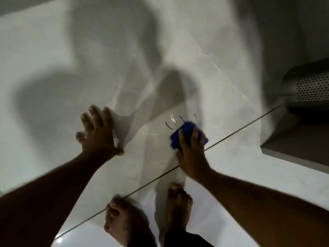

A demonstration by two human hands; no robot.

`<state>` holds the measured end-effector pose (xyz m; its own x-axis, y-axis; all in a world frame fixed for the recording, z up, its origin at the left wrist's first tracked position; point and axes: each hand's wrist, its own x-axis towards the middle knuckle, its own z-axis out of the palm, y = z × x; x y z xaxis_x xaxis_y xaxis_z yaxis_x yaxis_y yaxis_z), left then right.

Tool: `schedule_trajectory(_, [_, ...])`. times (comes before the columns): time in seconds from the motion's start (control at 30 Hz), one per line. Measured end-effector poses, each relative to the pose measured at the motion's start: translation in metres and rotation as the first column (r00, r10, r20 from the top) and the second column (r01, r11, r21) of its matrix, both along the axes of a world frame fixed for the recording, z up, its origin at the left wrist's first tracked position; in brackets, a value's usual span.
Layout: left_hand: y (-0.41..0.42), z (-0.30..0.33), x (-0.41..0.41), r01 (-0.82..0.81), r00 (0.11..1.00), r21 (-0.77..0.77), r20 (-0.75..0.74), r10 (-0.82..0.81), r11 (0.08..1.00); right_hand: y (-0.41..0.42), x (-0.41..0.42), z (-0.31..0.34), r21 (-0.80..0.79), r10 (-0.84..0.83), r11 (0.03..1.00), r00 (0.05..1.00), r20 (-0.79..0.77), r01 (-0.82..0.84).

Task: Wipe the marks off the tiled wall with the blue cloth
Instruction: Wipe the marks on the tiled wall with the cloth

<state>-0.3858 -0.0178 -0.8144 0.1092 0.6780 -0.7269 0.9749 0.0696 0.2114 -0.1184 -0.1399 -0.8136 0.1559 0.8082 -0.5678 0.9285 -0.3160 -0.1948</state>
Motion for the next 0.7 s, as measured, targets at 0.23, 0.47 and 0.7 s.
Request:
schedule_trajectory(0.23, [-0.001,-0.004,0.001,-0.007,1.000,0.003,-0.015,0.007,1.000,0.136,0.002,-0.033,0.217,0.150,0.960,0.980,0.132,-0.176])
schedule_trajectory(0.47, [-0.001,0.001,-0.001,-0.001,1.000,0.015,0.005,0.001,1.000,0.052,0.069,-0.014,0.139,0.852,0.507,0.519,0.065,-0.850])
schedule_trajectory(0.7, [-0.003,-0.004,-0.002,0.004,1.000,0.025,0.017,-0.005,1.000,0.185,-0.033,-0.042,0.270,0.306,0.902,0.941,0.146,-0.336])
